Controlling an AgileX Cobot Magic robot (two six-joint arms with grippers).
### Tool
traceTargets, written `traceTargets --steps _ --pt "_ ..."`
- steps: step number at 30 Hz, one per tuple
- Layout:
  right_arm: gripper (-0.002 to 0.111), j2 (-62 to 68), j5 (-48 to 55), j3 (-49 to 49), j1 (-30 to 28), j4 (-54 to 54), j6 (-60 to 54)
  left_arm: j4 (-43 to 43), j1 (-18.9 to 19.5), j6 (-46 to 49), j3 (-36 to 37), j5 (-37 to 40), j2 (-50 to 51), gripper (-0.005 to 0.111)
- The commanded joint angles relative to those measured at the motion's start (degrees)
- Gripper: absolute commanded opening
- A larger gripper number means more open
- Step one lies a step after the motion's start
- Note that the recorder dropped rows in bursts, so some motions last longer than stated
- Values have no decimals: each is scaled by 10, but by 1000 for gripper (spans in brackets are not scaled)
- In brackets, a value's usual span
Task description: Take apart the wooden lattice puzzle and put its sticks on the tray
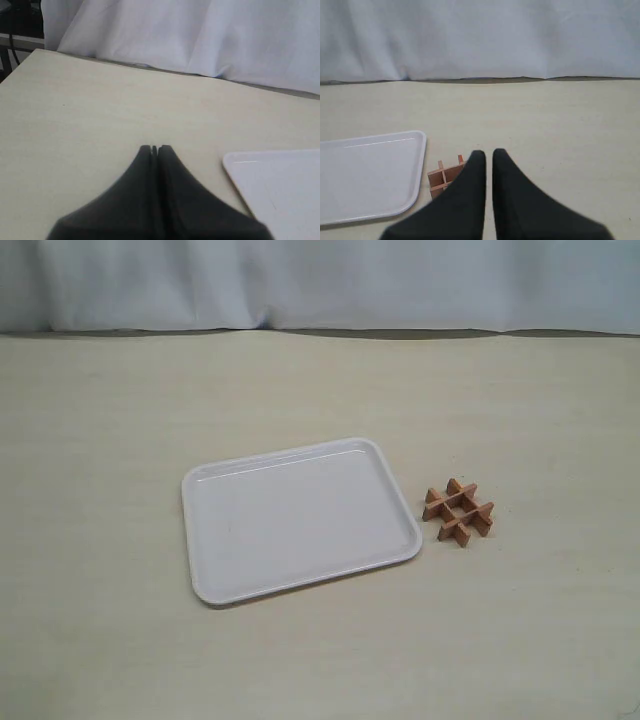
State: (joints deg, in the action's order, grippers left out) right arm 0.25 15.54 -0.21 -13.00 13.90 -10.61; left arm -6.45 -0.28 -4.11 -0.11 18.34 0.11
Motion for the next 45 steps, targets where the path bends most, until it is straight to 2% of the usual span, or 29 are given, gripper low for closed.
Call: traceTargets --steps 1,17,22,27,29,31,33,34,36,40,43,45 --pt "5 -2 2 2 -2 2 -4 0 -4 -2 1 -6 -1 0" --pt "5 -2 -8 2 -2 2 -5 0 -4 -2 1 -6 -1 0" --pt "5 -2 -109 2 -2 2 -5 0 -4 -2 1 -6 -1 0" --pt "5 -2 -287 2 -2 2 -5 0 -4 -2 1 -6 -1 0" --pt "5 -2 -339 2 -2 2 36 0 -4 -2 1 -6 -1 0" --pt "5 -2 -346 2 -2 2 137 0 -4 -2 1 -6 -1 0" --pt "5 -2 -308 2 -2 2 327 0 -4 -2 1 -6 -1 0" --pt "5 -2 -286 2 -2 2 350 0 -4 -2 1 -6 -1 0" --pt "5 -2 -278 2 -2 2 352 0 -4 -2 1 -6 -1 0" --pt "5 22 -402 -1 -2 35 377 0 -4 -2 1 -6 -1 0" --pt "5 133 -441 -75 -3 51 324 0 -4 -2 1 -6 -1 0" --pt "5 200 -432 -121 -3 33 291 0 -4 -2 1 -6 -1 0"
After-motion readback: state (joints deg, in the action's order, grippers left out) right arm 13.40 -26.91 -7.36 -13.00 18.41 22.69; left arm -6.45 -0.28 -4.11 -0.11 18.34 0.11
